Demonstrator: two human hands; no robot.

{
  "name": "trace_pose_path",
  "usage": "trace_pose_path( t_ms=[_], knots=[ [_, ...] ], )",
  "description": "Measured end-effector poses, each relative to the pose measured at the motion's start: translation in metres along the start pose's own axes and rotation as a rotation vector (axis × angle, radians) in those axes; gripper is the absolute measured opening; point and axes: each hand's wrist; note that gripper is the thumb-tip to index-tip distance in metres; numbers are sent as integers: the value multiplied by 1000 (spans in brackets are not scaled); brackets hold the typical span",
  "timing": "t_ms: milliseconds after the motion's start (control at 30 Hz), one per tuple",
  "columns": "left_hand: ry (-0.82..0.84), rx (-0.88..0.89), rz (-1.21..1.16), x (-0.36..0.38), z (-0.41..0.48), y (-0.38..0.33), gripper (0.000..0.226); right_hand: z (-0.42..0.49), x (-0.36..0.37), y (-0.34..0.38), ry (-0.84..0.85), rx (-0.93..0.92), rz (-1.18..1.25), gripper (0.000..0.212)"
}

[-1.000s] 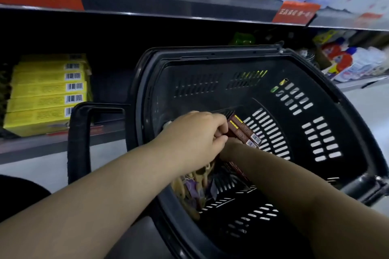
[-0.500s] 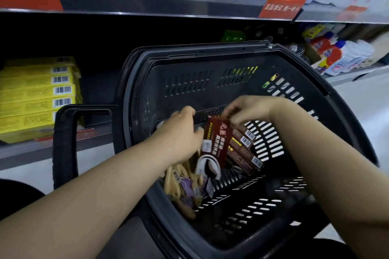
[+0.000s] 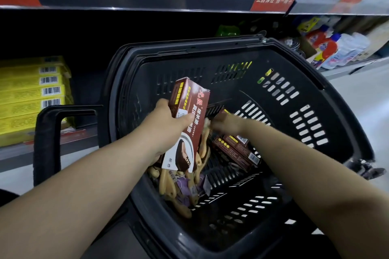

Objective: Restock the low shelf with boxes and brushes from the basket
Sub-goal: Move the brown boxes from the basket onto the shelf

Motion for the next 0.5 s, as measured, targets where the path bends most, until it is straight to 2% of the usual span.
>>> trace_pose_path(
  t_ms=[33,67,133,300,500],
  knots=[
    [1,-9,-9,0,0,0,32,9,15,-10,60,46,-322,36],
    [2,-23,-11,0,0,1,31,16,31,-18,133,82,-542,46],
    [12,-50,-11,0,1,2,30,31,56,-32,235,128,-734,65],
    [9,-82,-69,2,5,2,34,57,78,-30,110,169,-868,84],
    [15,-78,-34,4,7,0,37,61,96,-31,-15,191,-997,64]
  ],
)
Point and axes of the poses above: each hand's wrist, its own z-axis towards the middle knuckle, its own x-axis out of the palm, y = z × x, and after that the axes turned 12 degrees about -z, right-handed
